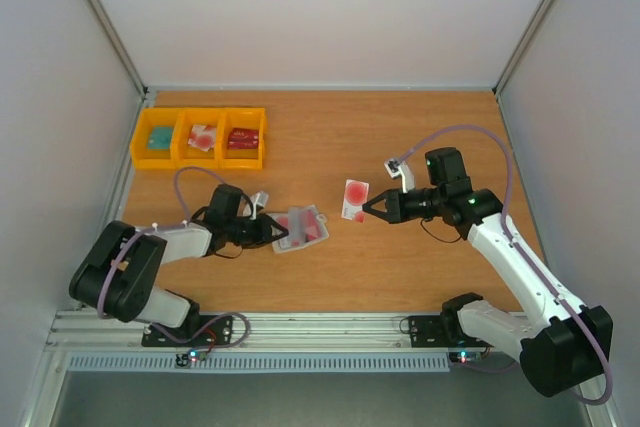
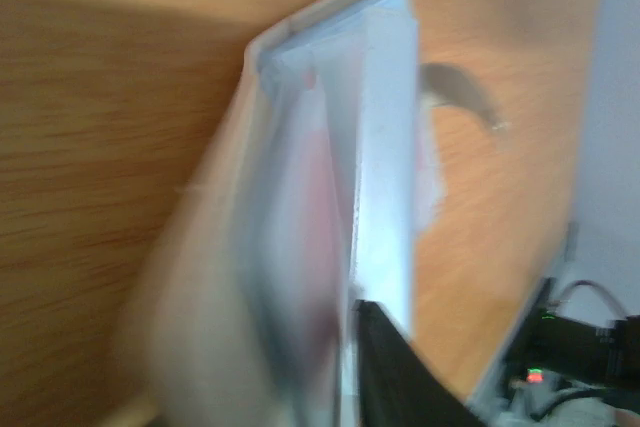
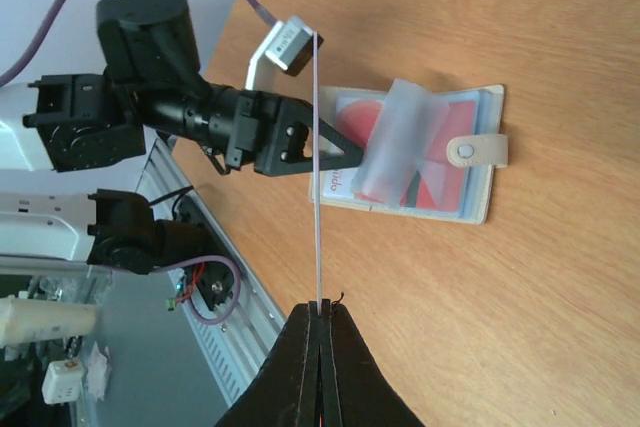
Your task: Take the credit cards out of the card holder
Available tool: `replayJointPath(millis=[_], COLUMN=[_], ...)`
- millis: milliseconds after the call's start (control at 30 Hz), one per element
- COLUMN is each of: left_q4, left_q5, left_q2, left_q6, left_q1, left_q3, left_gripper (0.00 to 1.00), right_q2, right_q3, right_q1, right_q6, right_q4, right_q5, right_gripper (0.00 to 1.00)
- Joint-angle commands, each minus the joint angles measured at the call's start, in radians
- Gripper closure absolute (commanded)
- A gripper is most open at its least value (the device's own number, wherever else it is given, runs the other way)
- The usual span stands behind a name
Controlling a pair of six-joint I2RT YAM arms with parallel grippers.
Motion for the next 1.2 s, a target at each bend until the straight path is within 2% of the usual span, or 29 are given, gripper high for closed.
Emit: replayJointPath(millis=[0,67,133,167,267,467,567,633,700,767,800,867,967,1067,1100,1167], left_q4=[-0.167,-0.267,-0.32,-0.344,-0.402,-0.63,-0.616,-0.474,-0.247,0.068,0.131,0.094,-0.042,-0.228,-0.183,-0.068], left_q5=[-0.138,-0.252,-0.371,-0.415,-0.434,-0.469,-0.469,-0.365,-0.16,0.211,0.361,0.534,0.674,0.662,0.679,0.685], left_q2=[0.023,0.013,-0.014,-0.03,-0.09,-0.239,-0.319,-0.374,-0.431,-0.459,-0.452,-0.435,-0.449,-0.444,-0.433,-0.422], left_q6=[0.014,0.011,0.014,0.018,0.017,-0.02,-0.047,-0.039,0.002,0.084,0.135,0.205,0.364,0.565,0.588,0.538], left_q1=[0.015,0.03,0.04,0.042,0.044,0.079,0.158,0.203,0.217,0.21,0.194,0.161,0.124,0.074,0.064,0.046], left_q3=[0.015,0.017,0.013,0.011,0.012,0.094,0.131,0.147,0.142,0.125,0.135,0.166,0.202,0.255,0.258,0.245], left_gripper=[0.63,0.42,0.3,0.28,0.23,0.14,0.13,0.16,0.17,0.2,0.22,0.25,0.26,0.27,0.28,0.31], right_q2=[-0.001,0.001,0.007,0.013,0.03,0.077,0.094,0.112,0.13,0.145,0.152,0.176,0.209,0.235,0.247,0.267], right_q3=[0.007,0.006,0.006,0.007,0.025,0.098,0.121,0.141,0.175,0.214,0.235,0.29,0.358,0.399,0.414,0.441], right_q1=[-0.005,-0.005,-0.004,-0.004,-0.001,0.012,0.029,0.043,0.066,0.105,0.13,0.194,0.272,0.334,0.349,0.375], right_q6=[0.006,0.009,0.013,0.015,0.011,-0.02,-0.039,-0.059,-0.092,-0.142,-0.177,-0.252,-0.337,-0.374,-0.381,-0.393], right_q4=[0.001,0.012,0.024,0.028,0.033,0.015,0.018,0.01,-0.008,-0.041,-0.066,-0.137,-0.216,-0.215,-0.208,-0.196], right_q5=[-0.014,-0.026,-0.038,-0.047,-0.062,-0.082,-0.093,-0.097,-0.097,-0.096,-0.091,-0.062,-0.014,0.018,0.027,0.025], right_gripper=[0.99,0.99,0.99,0.99,0.99,0.99,0.99,0.99,0.99,0.99,0.99,0.99,0.99,0.99,0.99,0.99])
